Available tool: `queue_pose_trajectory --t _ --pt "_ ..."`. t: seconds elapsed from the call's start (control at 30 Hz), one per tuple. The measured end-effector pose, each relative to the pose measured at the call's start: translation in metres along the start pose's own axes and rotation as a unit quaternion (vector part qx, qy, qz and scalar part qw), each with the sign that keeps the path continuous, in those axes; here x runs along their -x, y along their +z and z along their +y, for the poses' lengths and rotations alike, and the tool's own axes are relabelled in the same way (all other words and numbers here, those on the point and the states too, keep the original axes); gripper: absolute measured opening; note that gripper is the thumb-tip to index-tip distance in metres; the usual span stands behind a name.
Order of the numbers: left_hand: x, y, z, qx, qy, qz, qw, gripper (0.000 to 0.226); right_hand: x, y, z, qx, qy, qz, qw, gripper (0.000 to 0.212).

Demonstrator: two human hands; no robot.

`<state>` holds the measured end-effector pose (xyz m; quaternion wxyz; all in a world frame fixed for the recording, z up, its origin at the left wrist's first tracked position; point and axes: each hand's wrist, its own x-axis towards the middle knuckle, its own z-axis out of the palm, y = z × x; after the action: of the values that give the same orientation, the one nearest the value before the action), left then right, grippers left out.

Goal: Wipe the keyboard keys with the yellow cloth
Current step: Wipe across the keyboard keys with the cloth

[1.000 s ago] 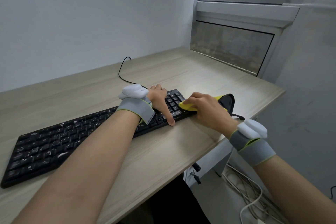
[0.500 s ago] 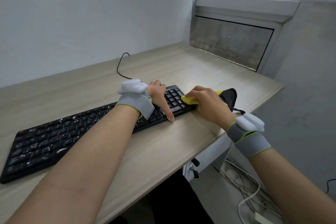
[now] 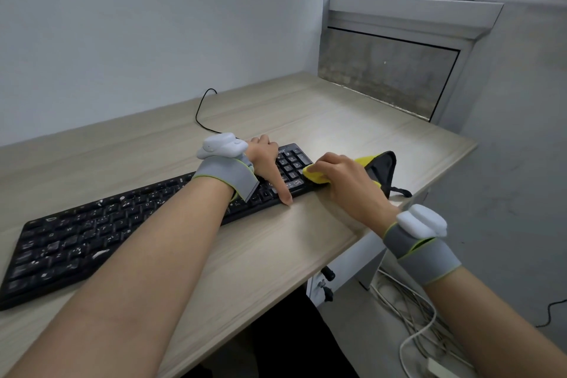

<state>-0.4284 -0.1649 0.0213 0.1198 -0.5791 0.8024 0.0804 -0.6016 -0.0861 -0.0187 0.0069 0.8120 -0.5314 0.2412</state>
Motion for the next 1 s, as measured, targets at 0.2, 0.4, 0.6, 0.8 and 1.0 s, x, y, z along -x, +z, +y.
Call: queue_pose_trajectory --t 0.2,0.4,0.6,0.8,1.0 --pt "0.0 0.001 0.001 0.002 0.0 0.001 1.0 0.118 0.013 -0.005 0.006 -0.007 -0.006 0.008 1.0 0.033" --pt "0.002 0.001 0.001 0.002 0.0 0.001 1.0 0.121 0.005 0.001 -0.006 -0.003 -0.009 0.006 1.0 0.045" --pt "0.002 0.0 0.001 -0.006 0.001 -0.003 1.0 0.121 0.016 -0.005 0.004 -0.003 -0.007 0.011 1.0 0.03" --pt "0.001 -0.001 0.001 -0.01 -0.001 -0.008 1.0 0.121 -0.015 0.004 -0.006 0.014 0.023 0.005 1.0 0.053" --pt "0.001 0.001 0.002 -0.011 0.001 0.0 1.0 0.118 -0.003 0.003 -0.001 0.021 0.0 0.009 1.0 0.054"
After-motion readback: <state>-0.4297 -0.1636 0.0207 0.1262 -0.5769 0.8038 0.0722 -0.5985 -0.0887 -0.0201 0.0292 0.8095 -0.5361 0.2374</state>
